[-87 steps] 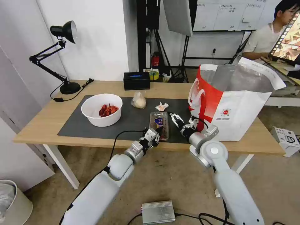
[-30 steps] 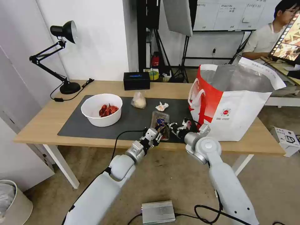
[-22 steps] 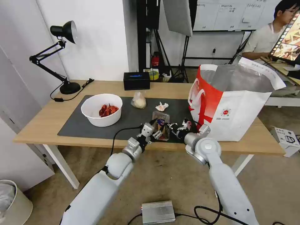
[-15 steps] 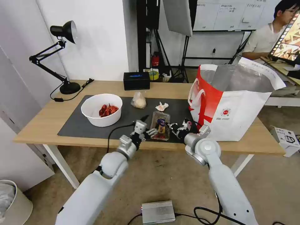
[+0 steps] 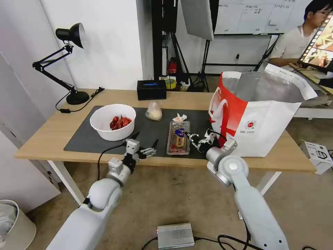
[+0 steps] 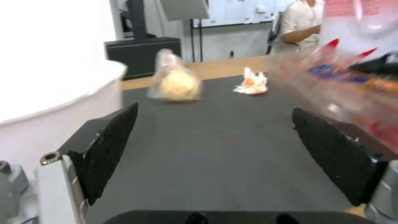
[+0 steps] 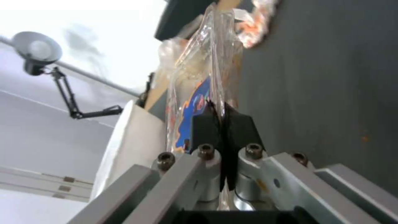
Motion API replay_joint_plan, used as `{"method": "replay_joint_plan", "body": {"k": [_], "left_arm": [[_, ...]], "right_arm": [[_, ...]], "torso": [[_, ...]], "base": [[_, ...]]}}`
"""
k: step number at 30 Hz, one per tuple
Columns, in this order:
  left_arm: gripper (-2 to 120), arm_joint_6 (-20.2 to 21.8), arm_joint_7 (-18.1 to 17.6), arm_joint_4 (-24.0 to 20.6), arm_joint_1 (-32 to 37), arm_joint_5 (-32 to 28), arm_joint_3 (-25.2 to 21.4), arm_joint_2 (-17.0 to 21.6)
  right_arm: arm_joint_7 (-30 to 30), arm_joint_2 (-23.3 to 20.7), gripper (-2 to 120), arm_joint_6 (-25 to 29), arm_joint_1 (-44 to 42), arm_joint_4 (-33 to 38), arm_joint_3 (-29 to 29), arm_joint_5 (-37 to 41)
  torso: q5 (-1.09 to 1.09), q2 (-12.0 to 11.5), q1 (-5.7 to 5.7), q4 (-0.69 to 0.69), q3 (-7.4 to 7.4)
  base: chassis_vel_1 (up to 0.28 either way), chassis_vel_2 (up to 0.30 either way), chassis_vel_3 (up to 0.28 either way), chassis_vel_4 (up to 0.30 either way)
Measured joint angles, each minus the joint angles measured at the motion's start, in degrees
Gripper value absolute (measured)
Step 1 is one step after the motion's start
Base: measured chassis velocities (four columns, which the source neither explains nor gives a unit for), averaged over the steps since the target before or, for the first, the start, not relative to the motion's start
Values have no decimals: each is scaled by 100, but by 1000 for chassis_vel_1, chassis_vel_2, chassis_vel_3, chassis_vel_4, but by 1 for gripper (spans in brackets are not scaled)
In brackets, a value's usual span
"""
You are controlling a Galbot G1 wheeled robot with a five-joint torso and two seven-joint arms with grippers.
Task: Pick up the trash from the table and place it into the takeout bag.
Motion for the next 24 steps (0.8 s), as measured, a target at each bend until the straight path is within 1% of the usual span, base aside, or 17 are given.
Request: {"method": "replay_joint_plan", "body": {"k": [2, 4, 5, 8, 12, 15, 17, 19, 20, 23, 24], "left_arm": [[100, -3, 5, -39, 80, 0, -72, 4], [100, -18, 12, -145, 340, 1, -304, -1], [100, -18, 12, -145, 340, 1, -304, -1], [100, -34, 23, -236, 580, 25, -538, -59], [100, -33, 25, -263, 660, 50, -617, -93], [100, -26, 27, -343, 814, 181, -765, -189], [100, -24, 27, -359, 845, 198, -782, -199], [100, -18, 33, -429, 995, 281, -851, -236], [100, -18, 33, -429, 995, 281, -851, -236], [100, -16, 40, -528, 1153, 339, -957, -261], [100, -16, 40, -528, 1153, 339, -957, -261]], "right_arm": [[-20, -17, 0, 12, -16, 51, 2, -9], [-75, -111, 0, 54, -90, 296, 36, -36], [-75, -111, 0, 54, -90, 296, 36, -36], [-163, -279, 0, 115, -189, 634, 150, -41], [-253, -385, 0, 156, -222, 777, 228, -22], [-457, -641, 0, 239, -243, 1167, 498, 182], [-484, -678, 0, 254, -247, 1230, 536, 214], [-588, -824, 0, 319, -274, 1546, 734, 359], [-588, -824, 0, 319, -274, 1546, 734, 359], [-614, -1006, 0, 405, -305, 2002, 1050, 586], [-614, -1006, 0, 405, -305, 2002, 1050, 586]], "torso": [[0, 0, 0, 0, 0], [1, 0, 0, 1, 0], [1, 0, 0, 1, 0], [1, 0, 0, 0, 0], [1, 0, 0, 1, 0], [1, 0, 0, 0, 0], [1, 0, 0, 0, 0], [1, 0, 0, 0, 0], [1, 0, 0, 0, 0], [1, 0, 0, 0, 0], [1, 0, 0, 0, 0]], "base": [[0, 0, 0, 0], [0, 0, 0, 0], [0, 0, 0, 0], [0, 0, 0, 0], [0, 0, 0, 0], [0, 0, 0, 0], [0, 0, 0, 0], [0, 0, 0, 0], [0, 0, 0, 0], [0, 0, 0, 0], [0, 0, 0, 0]]}}
